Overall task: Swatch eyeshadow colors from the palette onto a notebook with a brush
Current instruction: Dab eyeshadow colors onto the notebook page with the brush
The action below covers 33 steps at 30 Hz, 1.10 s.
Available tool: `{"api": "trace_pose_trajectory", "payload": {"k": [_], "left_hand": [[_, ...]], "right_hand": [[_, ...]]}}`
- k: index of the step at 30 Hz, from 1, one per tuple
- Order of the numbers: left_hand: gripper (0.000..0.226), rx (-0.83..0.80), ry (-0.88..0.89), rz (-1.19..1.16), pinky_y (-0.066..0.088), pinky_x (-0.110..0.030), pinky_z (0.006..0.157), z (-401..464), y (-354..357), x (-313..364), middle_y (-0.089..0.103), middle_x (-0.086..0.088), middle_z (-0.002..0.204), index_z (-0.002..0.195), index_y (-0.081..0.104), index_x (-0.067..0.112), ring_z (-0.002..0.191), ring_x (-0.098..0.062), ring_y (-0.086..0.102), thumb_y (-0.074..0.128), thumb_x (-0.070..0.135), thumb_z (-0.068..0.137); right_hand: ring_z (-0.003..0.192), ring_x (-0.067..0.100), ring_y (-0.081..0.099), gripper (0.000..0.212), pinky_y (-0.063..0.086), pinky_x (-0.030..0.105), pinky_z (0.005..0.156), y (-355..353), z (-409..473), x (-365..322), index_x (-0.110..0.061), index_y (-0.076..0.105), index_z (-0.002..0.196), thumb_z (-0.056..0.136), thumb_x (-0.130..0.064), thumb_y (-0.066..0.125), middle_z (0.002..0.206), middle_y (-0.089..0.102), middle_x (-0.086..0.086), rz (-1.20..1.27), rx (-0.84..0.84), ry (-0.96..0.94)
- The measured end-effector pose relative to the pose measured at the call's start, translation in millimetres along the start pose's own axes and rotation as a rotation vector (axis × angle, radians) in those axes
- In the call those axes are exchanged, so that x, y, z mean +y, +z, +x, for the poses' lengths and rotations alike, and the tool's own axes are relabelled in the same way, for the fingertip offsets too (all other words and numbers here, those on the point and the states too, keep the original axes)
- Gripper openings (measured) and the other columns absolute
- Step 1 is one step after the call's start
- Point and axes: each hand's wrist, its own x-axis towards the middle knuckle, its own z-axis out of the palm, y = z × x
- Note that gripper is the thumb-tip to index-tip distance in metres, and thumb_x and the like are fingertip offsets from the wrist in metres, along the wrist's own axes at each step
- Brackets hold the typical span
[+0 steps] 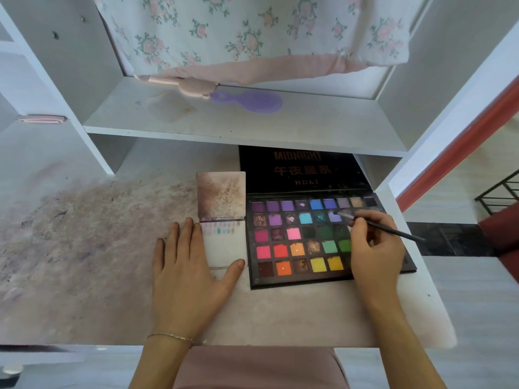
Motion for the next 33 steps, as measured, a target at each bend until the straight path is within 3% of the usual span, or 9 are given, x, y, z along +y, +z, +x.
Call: {"api": "trace_pose_trajectory", "payload": {"k": [4,8,15,24,30,33], "left_hand": [[0.104,0.001,-0.002,0.002,-0.006,-0.032,0.112,0.1,0.4,1.6,0.019,-0.006,0.153,0.143,0.023,0.009,0.142,-0.021,0.008,0.011,0.076,0.065],[0.103,-0.001,0.0,-0.005,-0.003,-0.034,0.113,-0.4,1.2,1.7,0.023,-0.007,0.151,0.142,0.026,0.008,0.142,-0.022,0.011,0.016,0.076,0.065],[0.105,-0.01,0.003,0.002,-0.002,-0.034,0.113,-0.2,0.7,1.6,0.022,-0.008,0.151,0.142,0.025,0.007,0.142,-0.023,0.011,0.015,0.077,0.064],[0.107,-0.028,0.004,0.012,-0.002,-0.035,0.114,-0.1,-0.3,2.5,0.02,-0.008,0.152,0.143,0.023,0.007,0.142,-0.022,0.009,0.013,0.078,0.063],[0.107,-0.03,0.002,0.012,0.0,-0.036,0.114,-0.3,0.0,2.4,0.023,-0.009,0.151,0.142,0.026,0.006,0.141,-0.024,0.011,0.014,0.077,0.063],[0.107,-0.03,0.004,0.007,0.001,-0.037,0.114,-0.2,-0.3,3.1,0.023,-0.009,0.151,0.142,0.026,0.006,0.141,-0.024,0.012,0.014,0.077,0.062]], "right_hand": [[0.073,-0.015,0.054,0.011,0.041,0.0,0.058,-20.5,15.2,11.7,-0.015,0.053,0.088,0.089,-0.004,0.05,0.075,0.055,-0.014,-0.09,0.167,0.008],[0.067,-0.011,0.052,0.01,0.038,-0.002,0.057,-30.4,20.4,18.9,-0.016,0.055,0.089,0.088,-0.007,0.05,0.073,0.054,-0.009,-0.141,0.267,0.035],[0.071,-0.005,0.05,0.011,0.036,-0.005,0.058,-27.3,23.2,21.9,-0.011,0.059,0.096,0.091,-0.01,0.05,0.084,0.057,-0.002,-0.196,0.241,0.081],[0.07,-0.001,0.051,0.01,0.037,-0.003,0.055,-27.7,24.3,24.8,-0.022,0.053,0.09,0.091,-0.013,0.049,0.086,0.057,-0.001,-0.265,0.222,0.112],[0.072,0.004,0.052,0.01,0.037,0.008,0.062,-27.2,24.1,23.9,-0.022,0.053,0.089,0.091,-0.013,0.05,0.087,0.059,0.001,-0.262,0.22,0.116],[0.076,0.009,0.054,0.01,0.042,0.013,0.065,-26.7,21.0,21.0,-0.018,0.056,0.091,0.09,-0.01,0.051,0.088,0.059,0.003,-0.258,0.207,0.031]]}}
